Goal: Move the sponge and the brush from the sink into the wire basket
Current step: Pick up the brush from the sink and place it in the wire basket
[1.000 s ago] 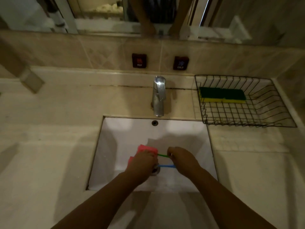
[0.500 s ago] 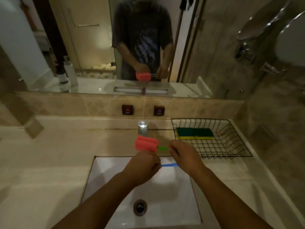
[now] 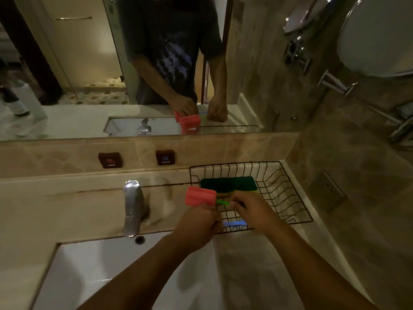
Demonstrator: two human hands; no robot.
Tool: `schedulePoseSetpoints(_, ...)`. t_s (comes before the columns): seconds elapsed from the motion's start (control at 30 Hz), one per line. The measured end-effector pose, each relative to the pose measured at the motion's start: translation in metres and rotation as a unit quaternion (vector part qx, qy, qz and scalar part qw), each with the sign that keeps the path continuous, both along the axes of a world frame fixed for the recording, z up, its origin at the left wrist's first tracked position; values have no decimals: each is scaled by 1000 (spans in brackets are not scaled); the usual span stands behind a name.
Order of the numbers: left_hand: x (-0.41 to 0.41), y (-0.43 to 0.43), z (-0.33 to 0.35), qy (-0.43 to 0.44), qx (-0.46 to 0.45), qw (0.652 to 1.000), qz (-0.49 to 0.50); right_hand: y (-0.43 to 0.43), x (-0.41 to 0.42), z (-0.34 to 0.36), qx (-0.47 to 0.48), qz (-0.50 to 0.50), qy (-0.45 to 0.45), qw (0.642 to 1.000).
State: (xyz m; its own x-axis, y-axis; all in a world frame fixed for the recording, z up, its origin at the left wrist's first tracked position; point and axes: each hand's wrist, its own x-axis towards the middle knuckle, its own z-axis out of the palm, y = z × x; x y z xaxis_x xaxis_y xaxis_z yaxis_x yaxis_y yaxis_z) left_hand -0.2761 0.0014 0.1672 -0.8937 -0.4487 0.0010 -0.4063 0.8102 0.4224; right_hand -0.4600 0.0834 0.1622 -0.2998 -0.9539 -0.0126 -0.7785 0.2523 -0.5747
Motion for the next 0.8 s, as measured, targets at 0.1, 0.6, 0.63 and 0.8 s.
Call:
schedulePoseSetpoints(0.1, -42, -4, -17, -33, 12, 999, 7, -5, -44, -19, 27, 16, -27, 999)
schedulePoseSetpoints(0.6, -119, -26, -93, -170, 101, 978, 61, -62, -110, -96, 196, 94, 58, 974)
schedulePoseSetpoints(0.63, -120, -25, -95, -167, 102, 978, 68, -64, -108, -98, 211, 91, 70, 971)
schedulePoseSetpoints(0.8, -126, -25, -101, -179, 126, 974, 64, -64, -104, -109, 186, 103, 145, 966)
